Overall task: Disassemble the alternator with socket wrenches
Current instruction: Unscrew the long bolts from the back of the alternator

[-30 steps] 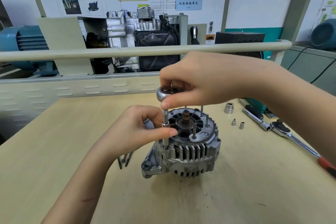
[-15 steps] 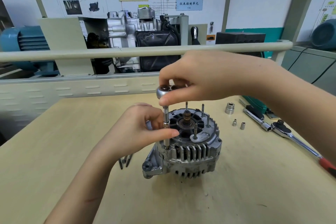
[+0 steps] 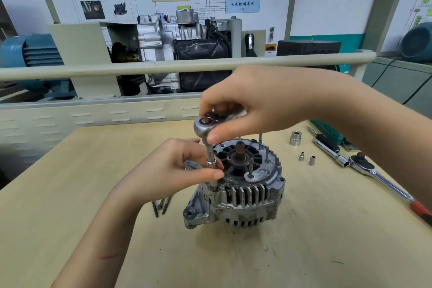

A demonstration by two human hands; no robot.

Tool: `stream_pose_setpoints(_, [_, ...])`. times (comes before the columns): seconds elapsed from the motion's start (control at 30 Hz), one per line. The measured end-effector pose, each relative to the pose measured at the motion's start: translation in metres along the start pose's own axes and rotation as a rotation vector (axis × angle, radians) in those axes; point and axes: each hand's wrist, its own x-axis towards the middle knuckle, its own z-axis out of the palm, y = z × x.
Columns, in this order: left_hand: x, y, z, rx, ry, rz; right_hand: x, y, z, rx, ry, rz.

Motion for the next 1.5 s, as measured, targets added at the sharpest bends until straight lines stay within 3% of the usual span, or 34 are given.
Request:
stream_pose_setpoints(0.17, [0.003,-0.004,0.005,0.089,0.122,-0.017,0.000,0.000,0.002,-0.088,0.030,0.031])
stream_pose_setpoints(0.4, [0.001,-0.004,-0.002,-0.067,-0.010,-0.013,-0.001,0.008,-0.001,0.032,-0.049,0.006])
stream_pose_setpoints(0.73, [0.005,-0.007,0.006,0.039,0.146,-0.010,-0.001,0.009,0.004,-0.071,0.024,0.056])
stream_pose_setpoints(0.9, [0.004,-0.006,0.004,-0.068,0.002,-0.036,-0.003,0.011,-0.001,0.036,-0.044,-0.001])
stream_pose_setpoints(1.2, [0.007,-0.008,0.009,0.072,0.137,-0.001,-0.001,0.009,0.003,-0.134,0.055,0.036])
stream_pose_setpoints(1.5, [0.002,-0.005,-0.001,-0.021,-0.022,0.012,-0.003,0.011,-0.002,0.019,-0.036,-0.035])
